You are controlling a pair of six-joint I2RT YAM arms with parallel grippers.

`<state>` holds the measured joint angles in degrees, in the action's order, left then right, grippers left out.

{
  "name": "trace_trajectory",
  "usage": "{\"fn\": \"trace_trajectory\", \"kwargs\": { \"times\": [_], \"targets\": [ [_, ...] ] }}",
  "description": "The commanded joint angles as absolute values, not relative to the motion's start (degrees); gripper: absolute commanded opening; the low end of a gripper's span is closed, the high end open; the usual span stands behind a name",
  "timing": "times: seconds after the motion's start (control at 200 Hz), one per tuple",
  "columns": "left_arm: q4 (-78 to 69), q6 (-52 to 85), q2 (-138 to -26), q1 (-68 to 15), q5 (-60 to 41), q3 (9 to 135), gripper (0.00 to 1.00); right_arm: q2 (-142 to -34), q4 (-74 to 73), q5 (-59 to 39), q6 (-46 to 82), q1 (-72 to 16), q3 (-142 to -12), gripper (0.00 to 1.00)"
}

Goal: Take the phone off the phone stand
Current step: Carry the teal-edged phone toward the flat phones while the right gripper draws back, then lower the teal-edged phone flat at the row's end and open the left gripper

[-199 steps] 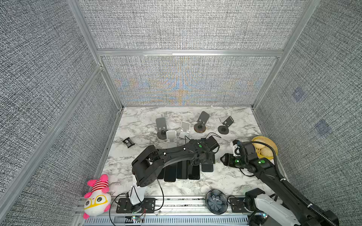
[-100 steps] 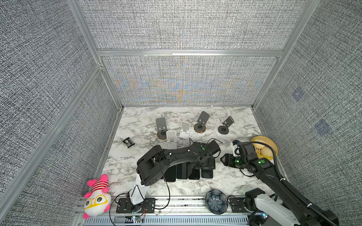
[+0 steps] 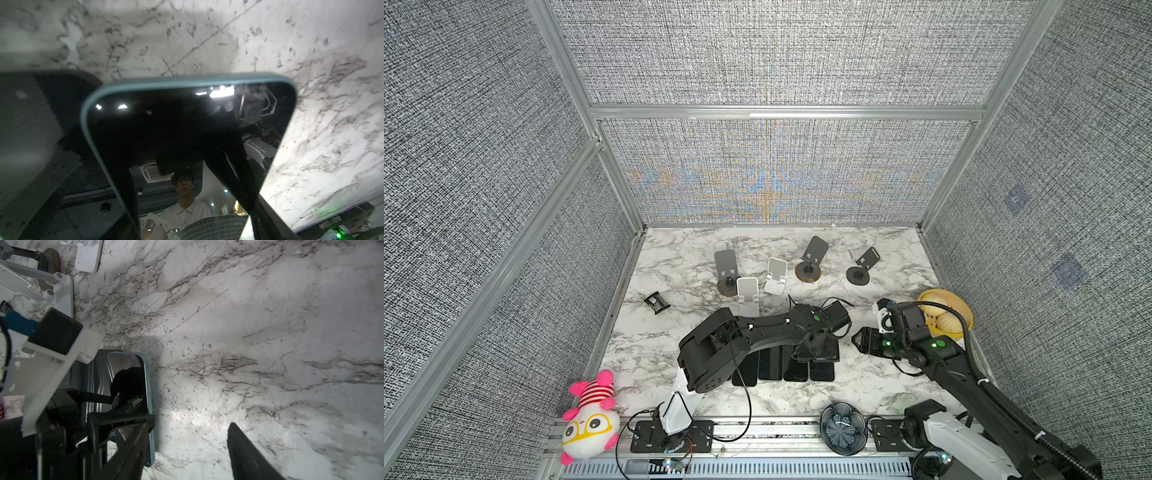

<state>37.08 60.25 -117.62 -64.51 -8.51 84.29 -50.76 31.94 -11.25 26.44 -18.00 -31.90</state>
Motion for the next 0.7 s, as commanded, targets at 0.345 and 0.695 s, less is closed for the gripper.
{"fn": "trace_trajectory", "kwargs": {
  "times": [0.345, 0.695],
  "targets": [
    [36.2, 60.1, -118.8, -64.6, -8.8, 84.5, 0.72, -50.9, 32.4, -11.3, 26.1, -18.0, -31.6, 0.63],
    [36.5, 59.5, -118.8, -64.6, -8.8, 84.9, 0.83, -50.4, 32.6, -11.2, 26.1, -17.9, -31.3, 0.63]
  ]
}}
